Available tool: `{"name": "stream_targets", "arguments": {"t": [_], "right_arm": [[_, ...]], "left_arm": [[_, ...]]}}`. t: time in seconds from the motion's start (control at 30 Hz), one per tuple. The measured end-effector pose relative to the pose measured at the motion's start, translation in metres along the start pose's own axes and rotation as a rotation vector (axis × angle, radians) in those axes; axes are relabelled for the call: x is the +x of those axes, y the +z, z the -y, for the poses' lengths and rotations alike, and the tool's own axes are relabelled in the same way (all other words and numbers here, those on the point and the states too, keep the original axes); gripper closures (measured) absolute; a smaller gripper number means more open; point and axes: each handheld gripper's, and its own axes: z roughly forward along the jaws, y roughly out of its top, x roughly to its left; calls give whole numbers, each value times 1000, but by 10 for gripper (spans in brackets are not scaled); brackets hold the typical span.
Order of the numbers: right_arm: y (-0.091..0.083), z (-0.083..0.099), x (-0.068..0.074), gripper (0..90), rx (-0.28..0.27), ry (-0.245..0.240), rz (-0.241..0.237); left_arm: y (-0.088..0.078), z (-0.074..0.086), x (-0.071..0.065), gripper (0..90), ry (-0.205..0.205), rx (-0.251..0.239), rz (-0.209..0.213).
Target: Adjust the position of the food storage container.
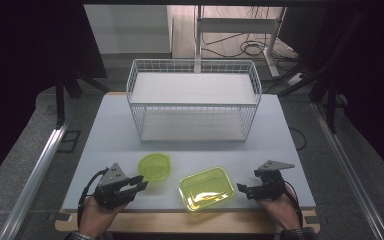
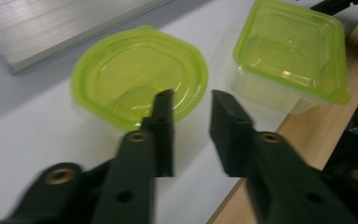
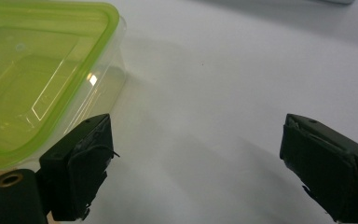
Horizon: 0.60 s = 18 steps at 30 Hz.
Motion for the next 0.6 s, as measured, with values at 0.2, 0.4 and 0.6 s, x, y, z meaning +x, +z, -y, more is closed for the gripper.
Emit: {"name": "stream_targets", "arguments": {"t": [0.2,0.4,0.6], "right_arm": [[0,0,0,103,-2,-3,1],[0,0,0,105,-9,-8,3],[-1,0,0,105,-12,-13,8]], "left_arm": [[16,-14,-6,899,4,11,30],[35,-28,-11,899,45,45,37],[52,-43,-10,899,15,35,73]]}}
